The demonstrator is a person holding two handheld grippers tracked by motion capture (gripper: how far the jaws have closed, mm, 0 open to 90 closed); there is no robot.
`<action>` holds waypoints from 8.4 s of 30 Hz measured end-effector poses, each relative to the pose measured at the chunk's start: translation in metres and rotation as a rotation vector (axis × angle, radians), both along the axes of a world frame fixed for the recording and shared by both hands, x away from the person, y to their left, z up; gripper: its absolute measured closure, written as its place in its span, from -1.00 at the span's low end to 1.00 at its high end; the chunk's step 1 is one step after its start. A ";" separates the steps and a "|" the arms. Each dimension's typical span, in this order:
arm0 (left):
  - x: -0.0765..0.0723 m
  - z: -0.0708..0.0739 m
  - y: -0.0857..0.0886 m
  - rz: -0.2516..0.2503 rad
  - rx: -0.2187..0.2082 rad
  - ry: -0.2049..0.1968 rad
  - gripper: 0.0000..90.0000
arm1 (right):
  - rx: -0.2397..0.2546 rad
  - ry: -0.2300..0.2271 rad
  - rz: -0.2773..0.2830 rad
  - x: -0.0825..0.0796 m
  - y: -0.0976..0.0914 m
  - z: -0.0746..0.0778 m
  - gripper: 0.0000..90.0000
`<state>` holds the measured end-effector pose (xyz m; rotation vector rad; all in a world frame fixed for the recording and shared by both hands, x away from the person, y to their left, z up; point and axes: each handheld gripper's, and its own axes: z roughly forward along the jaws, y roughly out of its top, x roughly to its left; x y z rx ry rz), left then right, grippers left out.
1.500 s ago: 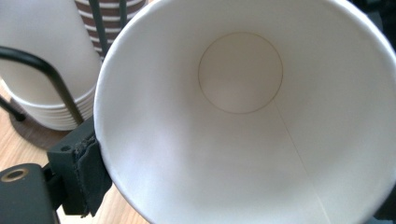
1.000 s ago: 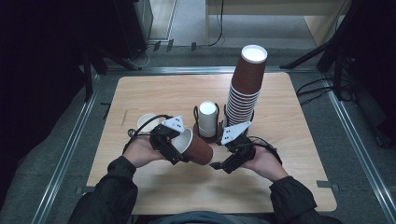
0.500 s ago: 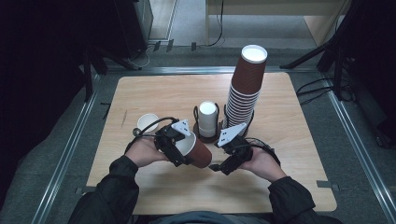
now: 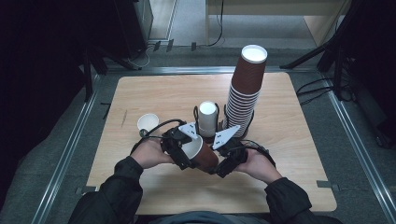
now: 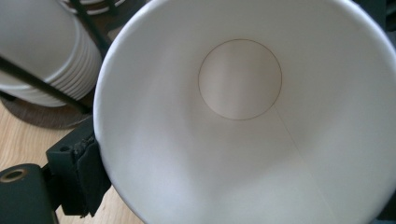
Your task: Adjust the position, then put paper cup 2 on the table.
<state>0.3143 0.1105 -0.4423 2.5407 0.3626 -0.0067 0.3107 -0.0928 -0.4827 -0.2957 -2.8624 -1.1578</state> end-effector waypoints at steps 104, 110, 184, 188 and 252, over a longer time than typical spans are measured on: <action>0.001 0.008 0.041 0.171 -0.204 0.006 -0.86 | 0.048 0.040 -0.183 0.000 -0.035 0.009 -0.67; 0.002 0.005 0.046 0.171 -0.166 -0.004 -0.86 | 0.048 0.041 -0.193 0.002 -0.040 0.009 -0.67; -0.006 -0.017 0.132 0.353 0.066 -0.050 -1.00 | 0.038 -0.009 -0.286 0.013 -0.066 0.012 -0.67; -0.007 -0.016 0.132 0.349 0.053 -0.046 -1.00 | 0.034 -0.009 -0.286 0.013 -0.066 0.011 -0.67; -0.004 0.019 0.038 0.315 -0.076 -0.051 -1.00 | 0.000 0.004 -0.266 0.002 -0.061 0.004 -0.67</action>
